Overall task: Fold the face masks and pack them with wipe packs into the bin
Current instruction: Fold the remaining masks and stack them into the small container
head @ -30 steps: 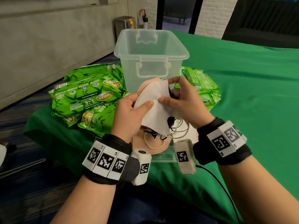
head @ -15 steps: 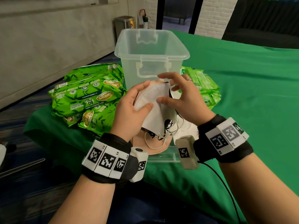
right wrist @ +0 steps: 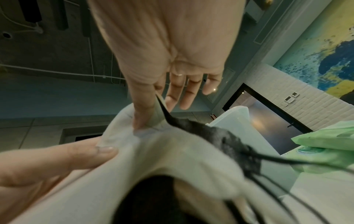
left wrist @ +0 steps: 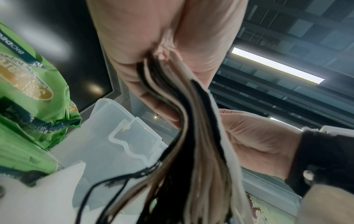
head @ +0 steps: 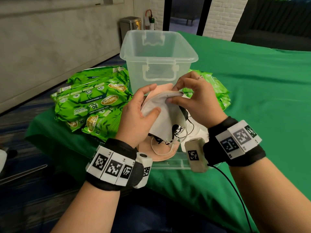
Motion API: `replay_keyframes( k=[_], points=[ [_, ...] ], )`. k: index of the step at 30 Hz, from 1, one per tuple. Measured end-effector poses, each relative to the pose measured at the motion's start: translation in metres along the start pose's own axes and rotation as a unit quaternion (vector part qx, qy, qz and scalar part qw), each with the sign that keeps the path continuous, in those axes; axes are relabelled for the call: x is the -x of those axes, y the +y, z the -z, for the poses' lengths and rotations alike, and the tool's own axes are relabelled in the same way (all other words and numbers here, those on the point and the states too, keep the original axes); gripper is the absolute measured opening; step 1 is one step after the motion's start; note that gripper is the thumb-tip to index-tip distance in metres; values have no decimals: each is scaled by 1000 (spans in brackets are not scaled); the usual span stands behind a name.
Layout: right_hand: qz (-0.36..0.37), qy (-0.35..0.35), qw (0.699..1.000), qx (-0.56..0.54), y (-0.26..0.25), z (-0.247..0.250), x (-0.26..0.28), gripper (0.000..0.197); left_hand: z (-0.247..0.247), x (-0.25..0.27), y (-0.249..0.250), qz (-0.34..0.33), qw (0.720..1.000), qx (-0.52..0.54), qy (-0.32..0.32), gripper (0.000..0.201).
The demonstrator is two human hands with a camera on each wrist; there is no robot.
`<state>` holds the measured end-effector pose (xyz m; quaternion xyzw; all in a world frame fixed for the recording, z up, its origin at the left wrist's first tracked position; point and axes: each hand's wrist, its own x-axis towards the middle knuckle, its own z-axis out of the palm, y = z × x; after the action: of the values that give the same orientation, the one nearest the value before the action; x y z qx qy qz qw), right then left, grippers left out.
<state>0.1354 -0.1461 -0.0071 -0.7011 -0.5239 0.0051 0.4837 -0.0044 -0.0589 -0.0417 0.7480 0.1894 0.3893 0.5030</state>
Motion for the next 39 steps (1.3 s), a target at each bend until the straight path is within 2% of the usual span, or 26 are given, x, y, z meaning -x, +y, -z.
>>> replay_keyframes(
  k=[3, 7, 9, 13, 17, 21, 24, 27, 32, 35, 39],
  points=[
    [-26, -13, 998, -54, -2, 1, 0, 21, 0, 1, 0, -2, 1000, -17, -2, 50],
    [-76, -42, 991, -97, -2, 0, -4, 39, 0, 2, 0, -10, 1000, -26, -9, 50],
    [-83, -46, 992, -87, 0, 0, -5, 33, 0, 2, 0, -10, 999, -29, -14, 51],
    [-51, 26, 997, -54, 1, -1, 0, 23, 0, 2, -1, -3, 1000, -20, -7, 53],
    [10, 94, 995, -39, 2, -3, 6, 26, -1, 1, -1, -7, 1000, -1, 8, 49],
    [57, 109, 992, -33, 4, -4, 8, 26, -1, 1, -3, -11, 1000, 20, 17, 48],
    [70, 88, 993, -45, 3, -3, 10, 22, 0, 1, -2, -20, 999, 28, 24, 47],
    [42, 35, 995, -87, -1, -4, 11, 21, 0, 0, 0, -29, 999, 26, 25, 49],
    [-44, 10, 981, -187, -4, -4, 8, 35, -2, 1, 1, -26, 999, 21, 15, 46],
    [-99, 5, 977, -187, -3, -3, 5, 38, -3, 2, 1, -18, 1000, 21, 14, 40],
    [-131, 19, 978, -159, 0, -2, 3, 37, -4, 2, 3, -10, 999, 28, 12, 38]
  ],
)
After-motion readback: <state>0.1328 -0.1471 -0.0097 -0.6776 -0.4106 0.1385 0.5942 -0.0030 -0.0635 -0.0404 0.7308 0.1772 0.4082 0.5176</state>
